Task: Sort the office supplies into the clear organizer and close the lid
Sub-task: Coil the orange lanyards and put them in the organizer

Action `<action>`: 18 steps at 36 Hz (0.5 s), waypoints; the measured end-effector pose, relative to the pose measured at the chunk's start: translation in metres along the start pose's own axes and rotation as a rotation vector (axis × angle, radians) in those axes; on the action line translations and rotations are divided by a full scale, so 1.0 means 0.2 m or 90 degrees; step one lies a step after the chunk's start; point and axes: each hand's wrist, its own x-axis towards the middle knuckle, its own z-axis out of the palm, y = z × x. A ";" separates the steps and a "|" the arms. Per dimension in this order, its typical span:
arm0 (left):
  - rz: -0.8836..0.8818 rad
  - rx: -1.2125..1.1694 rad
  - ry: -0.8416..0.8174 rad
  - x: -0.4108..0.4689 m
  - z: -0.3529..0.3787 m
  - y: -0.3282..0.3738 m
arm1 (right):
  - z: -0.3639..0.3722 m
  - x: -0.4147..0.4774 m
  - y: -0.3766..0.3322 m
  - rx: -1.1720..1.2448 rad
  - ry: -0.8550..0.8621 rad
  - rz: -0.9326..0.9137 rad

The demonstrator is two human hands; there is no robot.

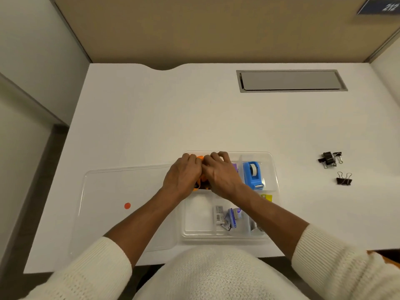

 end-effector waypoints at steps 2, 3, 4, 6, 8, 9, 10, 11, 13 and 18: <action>0.029 -0.020 -0.007 0.00 -0.01 -0.01 | 0.00 -0.02 0.03 0.046 -0.010 -0.007; 0.038 -0.046 -0.022 0.00 -0.03 -0.03 | -0.01 -0.03 0.05 0.070 -0.017 -0.013; 0.045 -0.079 -0.037 -0.01 -0.05 -0.05 | -0.02 -0.05 0.07 0.087 -0.021 -0.017; 0.036 -0.141 -0.061 -0.01 -0.10 -0.09 | -0.04 -0.07 0.10 0.114 -0.015 -0.012; -0.001 -0.206 -0.076 0.00 -0.15 -0.12 | -0.06 -0.09 0.13 0.155 -0.005 0.010; -0.006 -0.229 -0.070 -0.01 -0.17 -0.14 | -0.07 -0.10 0.13 0.177 -0.001 0.020; -0.001 -0.242 -0.062 -0.01 -0.18 -0.15 | -0.07 -0.10 0.13 0.191 0.006 0.028; 0.011 -0.237 -0.056 -0.01 -0.18 -0.15 | -0.07 -0.10 0.13 0.195 0.011 0.033; 0.047 -0.168 -0.054 -0.01 -0.16 -0.15 | -0.06 -0.10 0.12 0.184 0.010 0.033; 0.071 -0.114 -0.061 0.01 -0.09 -0.13 | 0.00 -0.12 0.11 0.082 -0.006 -0.044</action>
